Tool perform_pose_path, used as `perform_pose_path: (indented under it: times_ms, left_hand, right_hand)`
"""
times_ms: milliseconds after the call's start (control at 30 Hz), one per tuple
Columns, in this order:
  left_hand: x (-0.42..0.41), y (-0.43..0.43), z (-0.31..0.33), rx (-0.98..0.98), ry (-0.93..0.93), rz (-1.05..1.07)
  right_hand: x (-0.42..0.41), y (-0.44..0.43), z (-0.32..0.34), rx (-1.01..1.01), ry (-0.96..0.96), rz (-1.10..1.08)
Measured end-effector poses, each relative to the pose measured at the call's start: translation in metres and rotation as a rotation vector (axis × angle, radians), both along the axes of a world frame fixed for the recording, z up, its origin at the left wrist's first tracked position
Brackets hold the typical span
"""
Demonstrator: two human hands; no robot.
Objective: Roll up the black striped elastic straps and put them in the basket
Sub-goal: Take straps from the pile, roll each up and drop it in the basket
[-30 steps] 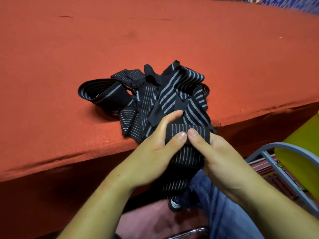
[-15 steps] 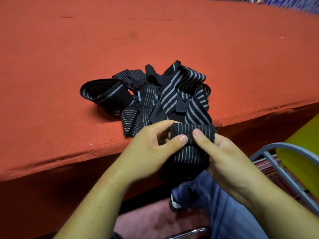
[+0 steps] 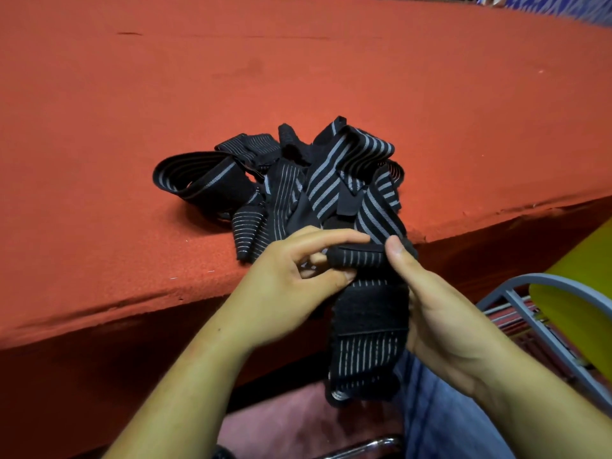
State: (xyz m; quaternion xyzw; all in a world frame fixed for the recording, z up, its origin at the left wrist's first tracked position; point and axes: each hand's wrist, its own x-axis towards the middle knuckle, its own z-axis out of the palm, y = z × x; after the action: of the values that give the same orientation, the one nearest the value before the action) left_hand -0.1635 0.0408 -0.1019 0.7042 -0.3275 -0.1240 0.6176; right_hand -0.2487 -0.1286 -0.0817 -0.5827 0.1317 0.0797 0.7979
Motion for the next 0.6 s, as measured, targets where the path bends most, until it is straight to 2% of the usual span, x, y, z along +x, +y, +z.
perform_pose_path:
  times_ms: [233, 367, 600]
  left_hand:
    - [-0.001, 0.005, 0.005, 0.088, 0.013, -0.084]
    - [-0.001, 0.003, 0.005, 0.066, 0.136, -0.063]
    - [0.004, 0.001, -0.002, 0.001, 0.119, -0.07]
  right_hand:
    - [0.0, -0.006, -0.005, -0.02, -0.037, -0.025]
    - [0.0, -0.008, -0.005, -0.038, -0.095, -0.012]
    - [0.003, -0.009, -0.011, -0.022, -0.081, 0.002]
